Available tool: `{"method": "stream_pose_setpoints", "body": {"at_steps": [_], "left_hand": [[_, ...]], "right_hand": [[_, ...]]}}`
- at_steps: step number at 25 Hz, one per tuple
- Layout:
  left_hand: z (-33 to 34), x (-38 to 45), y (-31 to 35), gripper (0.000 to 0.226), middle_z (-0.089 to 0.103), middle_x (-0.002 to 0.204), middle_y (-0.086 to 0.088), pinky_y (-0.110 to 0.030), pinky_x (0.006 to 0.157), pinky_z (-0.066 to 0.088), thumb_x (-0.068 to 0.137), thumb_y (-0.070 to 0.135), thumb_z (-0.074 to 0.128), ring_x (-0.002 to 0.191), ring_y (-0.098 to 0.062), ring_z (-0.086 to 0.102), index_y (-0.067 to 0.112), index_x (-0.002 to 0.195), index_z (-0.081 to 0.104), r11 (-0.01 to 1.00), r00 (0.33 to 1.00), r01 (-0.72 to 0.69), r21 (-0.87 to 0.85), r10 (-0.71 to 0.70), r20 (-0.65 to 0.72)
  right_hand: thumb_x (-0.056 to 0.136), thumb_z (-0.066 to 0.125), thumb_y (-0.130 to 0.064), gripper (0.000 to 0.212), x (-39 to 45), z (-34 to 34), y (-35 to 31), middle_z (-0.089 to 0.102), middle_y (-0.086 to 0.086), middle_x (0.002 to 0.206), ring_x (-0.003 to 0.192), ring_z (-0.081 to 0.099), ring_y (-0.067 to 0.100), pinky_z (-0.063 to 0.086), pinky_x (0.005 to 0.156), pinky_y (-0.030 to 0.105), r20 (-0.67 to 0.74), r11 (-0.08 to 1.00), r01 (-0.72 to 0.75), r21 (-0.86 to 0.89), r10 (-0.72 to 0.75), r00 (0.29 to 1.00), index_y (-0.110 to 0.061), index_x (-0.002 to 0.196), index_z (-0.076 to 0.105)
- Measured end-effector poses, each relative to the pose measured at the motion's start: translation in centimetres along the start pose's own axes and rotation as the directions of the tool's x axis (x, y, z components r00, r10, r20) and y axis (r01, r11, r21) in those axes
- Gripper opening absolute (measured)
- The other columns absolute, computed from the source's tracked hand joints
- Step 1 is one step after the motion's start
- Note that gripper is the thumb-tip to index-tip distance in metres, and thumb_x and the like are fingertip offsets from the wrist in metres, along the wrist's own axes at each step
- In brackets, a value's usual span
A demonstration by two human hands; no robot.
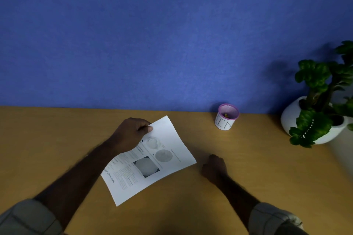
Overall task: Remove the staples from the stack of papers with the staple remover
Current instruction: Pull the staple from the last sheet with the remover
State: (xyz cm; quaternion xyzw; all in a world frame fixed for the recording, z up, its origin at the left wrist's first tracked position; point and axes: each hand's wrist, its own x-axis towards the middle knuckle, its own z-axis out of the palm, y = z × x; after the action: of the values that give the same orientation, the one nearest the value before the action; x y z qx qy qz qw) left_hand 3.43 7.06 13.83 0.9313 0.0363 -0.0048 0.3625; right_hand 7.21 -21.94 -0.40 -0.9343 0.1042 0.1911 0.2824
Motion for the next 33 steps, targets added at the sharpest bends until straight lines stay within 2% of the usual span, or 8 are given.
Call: {"method": "stream_pose_setpoints", "body": {"at_steps": [5,8,12,17,26,29,31,33], "left_hand": [[-0.1,-0.2,-0.4,0.025,0.070,0.075,-0.006,-0.028,0.060,0.041,0.099,0.023,0.060,0.062,-0.012,0.054,0.012,0.078,0.070,1.000,1.000,-0.009,-0.009,0.009,-0.005],[-0.2,-0.2,-0.3,0.023,0.072,0.078,-0.004,-0.027,0.062,0.042,0.098,0.022,0.060,0.066,-0.013,0.056,0.012,0.082,0.072,1.000,1.000,-0.005,-0.004,0.005,-0.010],[-0.2,-0.4,-0.1,0.023,0.072,0.077,-0.003,-0.022,0.059,0.040,0.099,0.021,0.060,0.065,-0.012,0.056,0.011,0.083,0.073,1.000,1.000,-0.025,0.000,0.025,0.000],[-0.3,-0.6,0.0,0.023,0.072,0.078,0.000,-0.024,0.059,0.041,0.099,0.021,0.059,0.065,-0.009,0.057,0.011,0.085,0.074,1.000,1.000,-0.029,-0.007,0.029,0.008],[-1.0,-1.4,0.5,0.027,0.064,0.066,0.014,-0.018,0.060,0.040,0.099,0.020,0.059,0.061,0.002,0.055,0.027,0.074,0.067,0.997,0.997,-0.072,0.029,0.071,0.041],[-2.0,-1.5,1.0,0.027,0.067,0.069,0.009,-0.021,0.060,0.041,0.099,0.021,0.059,0.059,-0.001,0.055,0.019,0.075,0.071,0.995,0.994,-0.089,0.055,0.085,0.066],[-3.5,-1.7,1.6,0.032,0.067,0.066,0.018,-0.013,0.057,0.039,0.099,0.022,0.060,0.059,0.001,0.057,0.030,0.069,0.068,0.992,0.990,-0.111,0.053,0.105,0.096],[-5.5,-1.8,2.7,0.031,0.065,0.066,0.026,-0.011,0.059,0.041,0.098,0.023,0.061,0.062,0.004,0.058,0.036,0.070,0.066,0.987,0.985,-0.133,0.085,0.122,0.123]], "right_hand": [[0.086,0.063,-0.022,0.012,-0.9,1.2,-0.1,0.066,0.008,0.100,0.080,0.064,0.017,0.054,0.060,0.031,0.029,0.949,-0.021,0.316,0.012,1.000,-0.015,0.095,0.059],[0.093,0.060,-0.037,0.017,-1.2,1.2,0.6,0.062,0.000,0.098,0.074,0.056,0.005,0.043,0.054,0.021,0.015,0.986,0.095,0.134,-0.098,0.995,-0.022,0.090,0.053],[0.088,0.057,-0.055,0.034,-1.5,0.8,1.0,0.059,-0.007,0.088,0.074,0.054,0.005,0.046,0.069,0.026,-0.022,0.981,0.148,-0.125,-0.152,0.988,-0.022,0.092,0.063],[0.088,0.054,-0.059,0.043,-1.4,0.4,1.7,0.059,-0.002,0.106,0.091,0.055,0.011,0.050,0.078,0.027,-0.003,0.850,0.313,-0.423,-0.347,0.938,-0.020,0.104,0.061],[0.095,0.052,-0.042,0.036,-1.7,1.8,2.5,0.061,-0.003,0.118,0.101,0.057,0.012,0.049,0.088,0.030,-0.009,0.853,0.371,-0.366,-0.402,0.916,-0.027,0.127,0.049],[0.094,0.058,-0.031,0.023,-2.5,0.1,0.8,0.065,-0.004,0.103,0.084,0.059,0.011,0.054,0.074,0.029,-0.013,0.946,0.325,0.023,-0.324,0.946,-0.028,0.117,0.060],[0.092,0.064,-0.022,0.022,-3.4,-2.5,-1.6,0.067,0.001,0.091,0.073,0.065,0.019,0.058,0.065,0.037,0.039,0.865,0.271,0.421,-0.316,0.948,-0.029,0.112,0.065],[0.092,0.063,-0.015,0.024,-5.0,-5.9,-4.7,0.067,0.011,0.096,0.079,0.070,0.028,0.060,0.067,0.042,0.127,0.715,0.236,0.658,-0.414,0.901,-0.028,0.112,0.067]]}}
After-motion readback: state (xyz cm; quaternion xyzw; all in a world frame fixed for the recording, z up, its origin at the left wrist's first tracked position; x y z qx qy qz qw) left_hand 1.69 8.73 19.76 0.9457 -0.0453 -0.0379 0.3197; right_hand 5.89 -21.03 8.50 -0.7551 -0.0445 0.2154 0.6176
